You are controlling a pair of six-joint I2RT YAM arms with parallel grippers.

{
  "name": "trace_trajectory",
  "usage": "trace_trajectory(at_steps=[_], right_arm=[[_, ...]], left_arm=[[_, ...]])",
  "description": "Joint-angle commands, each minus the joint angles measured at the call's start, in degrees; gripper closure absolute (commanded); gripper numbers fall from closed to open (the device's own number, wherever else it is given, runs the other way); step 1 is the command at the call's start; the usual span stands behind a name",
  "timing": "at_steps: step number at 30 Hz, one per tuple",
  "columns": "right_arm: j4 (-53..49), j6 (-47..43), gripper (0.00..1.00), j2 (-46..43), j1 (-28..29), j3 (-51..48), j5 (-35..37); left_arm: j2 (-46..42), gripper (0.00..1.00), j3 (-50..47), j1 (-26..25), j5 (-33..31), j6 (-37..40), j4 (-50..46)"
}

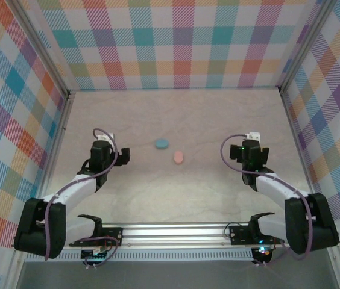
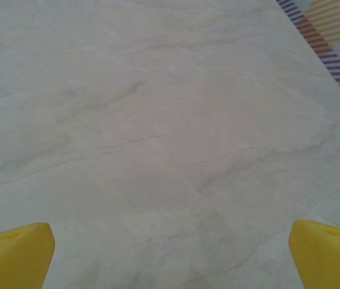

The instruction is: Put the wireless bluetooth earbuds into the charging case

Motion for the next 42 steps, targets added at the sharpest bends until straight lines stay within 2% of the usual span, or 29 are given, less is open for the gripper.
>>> trace_trajectory(at_steps=[1,6,10,13,16,18,21,42], right_arm=[[20.2,-1.5,0.0,4.5,-3.0,-2.1,-2.8],[31.1,0.2,0.0,12.9,-6.9,-2.6,-9.0],[27.4,0.1,0.0,12.8,-7.6,-1.2,-12.9],[30.9,-1.8,0.01,13.6,-7.8,-2.7,-17.3],[42.3,-2.9,0.0,18.6,-7.8,-5.7,-18.9],[35.3,-2.1,0.0,16.8,-7.9,-3.7,-18.7],[30.5,-1.0,0.0,17.5,-8.8,-0.7,-18.5],[31.2,-1.1,0.0,17.6,-8.9,-0.9,-18.7]], left_arm=[[2.4,0.0,-1.6,0.6,-3.6,4.2,11.9],[7.6,0.0,-3.8,1.5,-1.6,5.2,24.3],[13.4,0.0,-3.2,2.8,-1.7,4.4,31.2],[18.0,0.0,-1.3,3.9,0.7,4.3,31.4],[19.4,0.0,-1.0,5.3,2.1,3.0,31.6],[20.8,0.0,-1.1,6.0,3.6,2.6,33.1],[20.7,0.0,-0.6,6.8,5.3,2.4,31.7],[20.7,0.0,-0.6,7.1,5.6,2.2,31.9]])
